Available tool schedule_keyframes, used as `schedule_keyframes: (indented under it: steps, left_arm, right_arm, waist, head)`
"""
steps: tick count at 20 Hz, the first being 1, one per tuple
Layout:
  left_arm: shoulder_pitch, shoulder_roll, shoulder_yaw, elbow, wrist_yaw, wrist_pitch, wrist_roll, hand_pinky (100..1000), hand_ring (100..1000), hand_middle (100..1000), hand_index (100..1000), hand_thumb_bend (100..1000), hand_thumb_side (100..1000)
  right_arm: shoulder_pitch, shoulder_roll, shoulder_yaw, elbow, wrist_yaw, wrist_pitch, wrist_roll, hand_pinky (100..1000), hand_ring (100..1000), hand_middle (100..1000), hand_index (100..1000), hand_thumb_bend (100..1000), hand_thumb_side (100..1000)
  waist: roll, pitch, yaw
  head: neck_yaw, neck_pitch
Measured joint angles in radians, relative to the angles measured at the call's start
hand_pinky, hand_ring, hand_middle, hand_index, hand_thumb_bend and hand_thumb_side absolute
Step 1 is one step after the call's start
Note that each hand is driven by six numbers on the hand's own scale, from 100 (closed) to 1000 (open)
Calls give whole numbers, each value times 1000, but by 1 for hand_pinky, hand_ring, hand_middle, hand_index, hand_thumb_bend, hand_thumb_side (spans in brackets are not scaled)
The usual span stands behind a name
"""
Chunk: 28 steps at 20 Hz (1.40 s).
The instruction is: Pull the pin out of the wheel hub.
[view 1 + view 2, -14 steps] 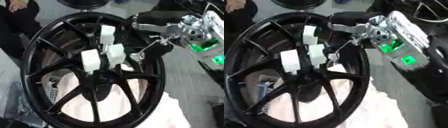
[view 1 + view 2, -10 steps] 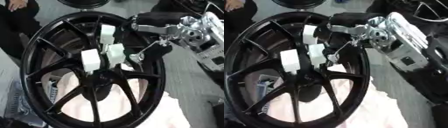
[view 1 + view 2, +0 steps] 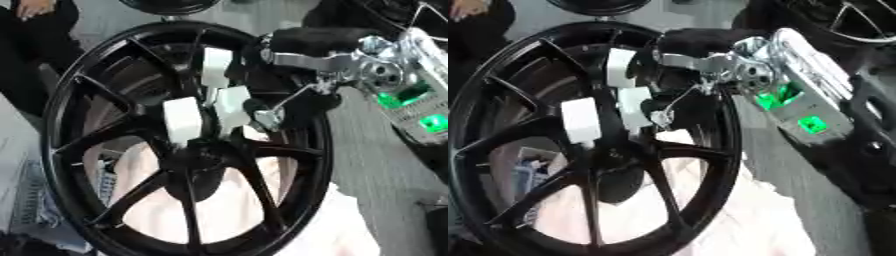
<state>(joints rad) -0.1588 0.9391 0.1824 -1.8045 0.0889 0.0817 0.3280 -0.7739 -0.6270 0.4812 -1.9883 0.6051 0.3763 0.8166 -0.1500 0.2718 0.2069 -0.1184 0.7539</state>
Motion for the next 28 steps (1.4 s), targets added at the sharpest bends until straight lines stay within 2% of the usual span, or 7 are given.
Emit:
schedule_keyframes:
  steps: [15,21,26,28]
  left_arm:
    - [0,-8,1,0,8,0,1,746,452,534,755,201,227]
    - [0,-8,2,0,9,0,3,747,451,534,755,199,229]
    - [0,-8,6,1,10,0,5,748,451,533,755,198,231]
    - [0,-8,6,1,12,0,5,748,451,532,755,198,232]
  right_arm:
    - [10,9,7,0,-6,12,10,855,851,774,871,100,449]
    - [10,15,11,-2,-10,14,8,850,849,772,872,100,458]
    - [13,16,6,-6,-20,22,0,842,840,765,871,100,369]
    - [10,16,3,-6,-29,26,-6,840,840,765,874,100,361]
  waist:
    - [-5,11,3]
    - [-5,16,3]
    - [-5,18,1]
    - [-5,18,0]
  head:
    - [0,-8]
    - [0,-10]
    - [0,-11]
    - [0,-11]
